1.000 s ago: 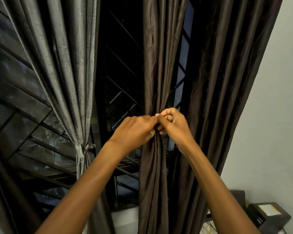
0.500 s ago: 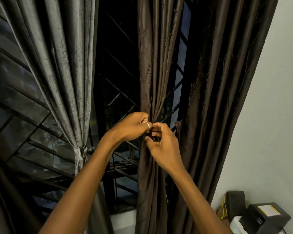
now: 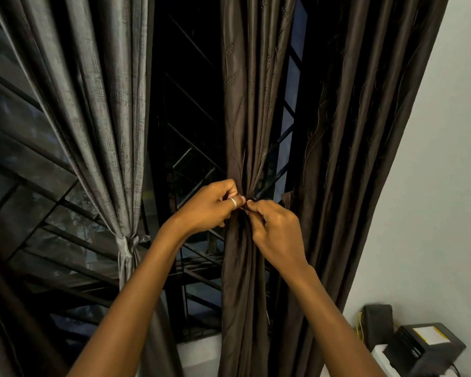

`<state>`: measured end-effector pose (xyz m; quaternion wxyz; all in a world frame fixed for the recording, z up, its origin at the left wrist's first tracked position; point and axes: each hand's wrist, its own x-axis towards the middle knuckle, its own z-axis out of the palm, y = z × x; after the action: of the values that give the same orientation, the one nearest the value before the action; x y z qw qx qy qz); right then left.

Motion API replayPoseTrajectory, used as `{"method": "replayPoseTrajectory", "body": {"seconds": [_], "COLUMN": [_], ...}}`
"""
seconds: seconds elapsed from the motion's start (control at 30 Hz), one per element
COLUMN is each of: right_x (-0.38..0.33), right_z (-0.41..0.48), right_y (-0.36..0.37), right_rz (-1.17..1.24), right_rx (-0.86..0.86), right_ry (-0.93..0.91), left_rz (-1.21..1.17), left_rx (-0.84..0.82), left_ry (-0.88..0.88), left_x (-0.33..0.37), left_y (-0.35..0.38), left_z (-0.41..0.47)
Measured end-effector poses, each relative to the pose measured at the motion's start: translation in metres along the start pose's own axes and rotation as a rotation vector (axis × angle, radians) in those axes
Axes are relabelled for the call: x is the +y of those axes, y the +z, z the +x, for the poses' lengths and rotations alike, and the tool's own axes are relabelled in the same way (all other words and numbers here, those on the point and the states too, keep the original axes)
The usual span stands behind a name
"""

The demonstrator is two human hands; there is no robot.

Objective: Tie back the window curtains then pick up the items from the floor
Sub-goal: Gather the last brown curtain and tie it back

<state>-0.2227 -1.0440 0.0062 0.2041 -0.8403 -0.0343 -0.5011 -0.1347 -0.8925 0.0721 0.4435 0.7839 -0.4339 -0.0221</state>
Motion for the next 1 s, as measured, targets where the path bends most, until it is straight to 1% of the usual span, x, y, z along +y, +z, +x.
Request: {"method": "replayPoseTrajectory", "body": {"seconds": [0.17, 0.27, 0.4, 0.5, 0.77, 0.9, 1.0], "right_x": [0.004, 0.004, 0.001, 0.0, 0.007, 0.021, 0.023], "right_z": [0.001, 0.001, 0.001, 0.003, 0.012, 0.017, 0.019], "right_y": [-0.003, -0.002, -0.002, -0.004, -0.011, -0.019, -0.021], "right_rz": [0.005, 0.041, 0.133, 0.17, 0.133, 0.165, 0.175], "right_rx": [-0.008, -0.017, -0.058, -0.071, -0.103, -0.087, -0.09], "right_ry": [0.035, 0.095, 0.2, 0.247, 0.328, 0.409, 0.436], "left_rz": [0.11, 0.145, 0.044, 0.031, 0.174, 0.233, 0.271], "left_rx": [0.239, 0.326, 0.339, 0.36, 0.385, 0.414, 0.421], "left_ry": [0.099, 0.105, 0.106, 0.097, 0.097, 0.104, 0.114], "left_x": [-0.006, -0.013, -0.02, -0.023, -0.02, -0.023, -0.024], "left_y": [0.011, 0.019, 0.027, 0.028, 0.021, 0.013, 0.013], "left_z": [-0.009, -0.013, -0.02, -0.023, -0.026, -0.026, -0.026]}}
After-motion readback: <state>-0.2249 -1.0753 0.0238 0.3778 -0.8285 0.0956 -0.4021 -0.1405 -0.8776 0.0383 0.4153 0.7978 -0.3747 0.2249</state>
